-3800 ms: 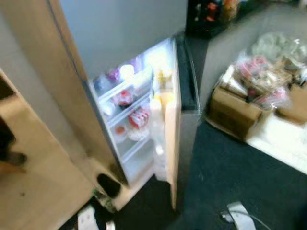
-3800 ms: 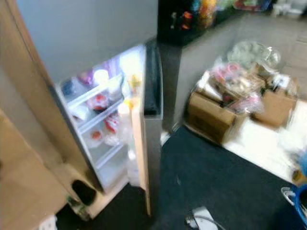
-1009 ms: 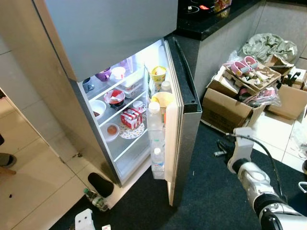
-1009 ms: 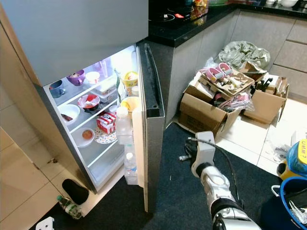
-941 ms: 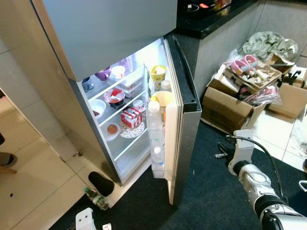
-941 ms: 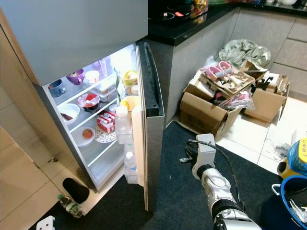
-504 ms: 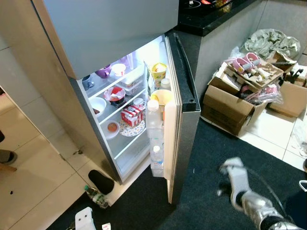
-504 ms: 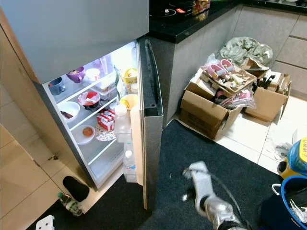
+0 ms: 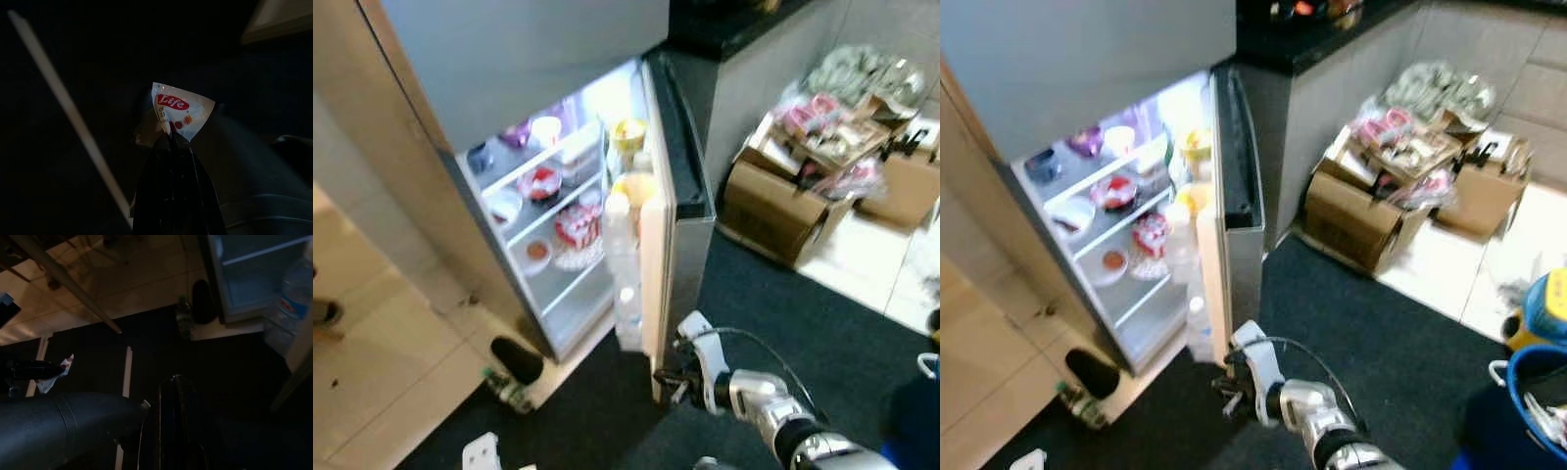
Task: Restocking fridge
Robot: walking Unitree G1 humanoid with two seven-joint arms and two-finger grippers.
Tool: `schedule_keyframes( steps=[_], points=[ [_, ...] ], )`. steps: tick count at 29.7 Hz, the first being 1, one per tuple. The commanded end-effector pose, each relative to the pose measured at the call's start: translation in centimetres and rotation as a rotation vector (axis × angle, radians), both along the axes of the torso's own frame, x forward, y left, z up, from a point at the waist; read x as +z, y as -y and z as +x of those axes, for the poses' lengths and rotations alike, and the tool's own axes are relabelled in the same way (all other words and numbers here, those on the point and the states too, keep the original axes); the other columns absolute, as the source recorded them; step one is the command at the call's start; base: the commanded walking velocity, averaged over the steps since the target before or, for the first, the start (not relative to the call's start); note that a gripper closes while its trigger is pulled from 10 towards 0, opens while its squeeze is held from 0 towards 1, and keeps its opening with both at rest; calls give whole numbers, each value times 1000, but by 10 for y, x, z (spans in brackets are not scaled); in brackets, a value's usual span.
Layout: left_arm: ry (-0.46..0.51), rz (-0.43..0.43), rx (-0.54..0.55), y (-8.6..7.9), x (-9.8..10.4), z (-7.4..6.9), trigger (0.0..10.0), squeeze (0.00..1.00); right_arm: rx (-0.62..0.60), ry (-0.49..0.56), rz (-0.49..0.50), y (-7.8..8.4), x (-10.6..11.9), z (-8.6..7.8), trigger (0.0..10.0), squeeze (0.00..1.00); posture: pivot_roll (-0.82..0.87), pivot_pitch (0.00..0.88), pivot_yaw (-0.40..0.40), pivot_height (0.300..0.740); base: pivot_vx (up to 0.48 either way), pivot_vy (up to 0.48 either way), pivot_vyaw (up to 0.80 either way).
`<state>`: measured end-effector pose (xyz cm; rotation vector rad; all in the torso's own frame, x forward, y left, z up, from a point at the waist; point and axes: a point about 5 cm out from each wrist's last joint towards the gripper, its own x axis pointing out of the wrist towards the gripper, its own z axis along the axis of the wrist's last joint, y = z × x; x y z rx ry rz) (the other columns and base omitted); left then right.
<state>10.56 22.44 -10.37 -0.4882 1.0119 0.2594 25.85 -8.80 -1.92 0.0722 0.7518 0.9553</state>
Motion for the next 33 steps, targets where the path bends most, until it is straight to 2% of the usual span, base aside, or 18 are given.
schedule_keyframes(
  steps=[1,5,6,8,12,18,22,24,25,26,27,29,30,31,32,33],
  points=[
    [-7,38,-4,-14,2,-6,10000,0,34,23,34,-12,8,5,10000,0,-27,140,8,740,0,0,0],
    [-9,53,-10,-19,3,-7,10000,0,65,75,76,-30,20,14,10000,0,-25,150,11,740,0,0,0],
    [-6,54,-16,-18,3,-5,10000,0,29,162,79,-40,33,26,10000,0,-23,154,12,740,0,0,0],
    [-4,54,-19,-18,3,-4,10000,0,-10,182,85,-43,38,31,10000,0,-23,154,12,740,0,0,0],
    [10,48,-27,-14,4,1,10000,0,-212,273,109,-38,58,55,10000,0,-20,157,10,740,0,0,0],
    [13,45,-40,-13,4,3,10000,0,-333,341,95,-26,68,67,10000,0,-30,144,14,740,0,0,0],
    [11,46,-46,-12,4,5,10000,0,-467,369,-7,-4,62,71,10000,0,-39,123,13,740,0,0,0],
    [11,46,-50,-11,4,5,10000,0,-530,353,-64,11,53,67,10000,0,-39,115,11,740,0,0,0],
    [11,46,-50,-11,4,5,10000,0,-530,353,-64,11,53,67,10000,0,-39,115,11,740,0,0,0],
    [13,45,-51,-11,4,6,10000,0,-579,334,-117,25,44,61,10000,0,-38,112,9,740,0,0,0],
    [13,45,-51,-11,4,6,10000,0,-579,334,-117,25,44,61,10000,0,-38,112,9,740,0,0,0],
    [15,44,-52,-10,4,7,10000,0,-637,314,-188,46,34,54,10000,0,-38,101,5,740,0,0,0],
    [15,44,-52,-10,4,7,10000,0,-637,314,-188,46,34,54,10000,0,-38,101,5,740,0,0,0],
    [17,44,-52,-10,5,8,10000,0,-716,296,-255,73,26,48,10000,0,-38,100,5,740,0,0,0],
    [17,44,-52,-10,5,8,10000,0,-716,296,-255,73,26,48,10000,0,-38,100,5,740,0,0,0],
    [17,43,-52,-10,5,8,10000,0,-774,293,-308,92,24,44,10000,0,-41,98,5,740,0,0,0]
  ],
)
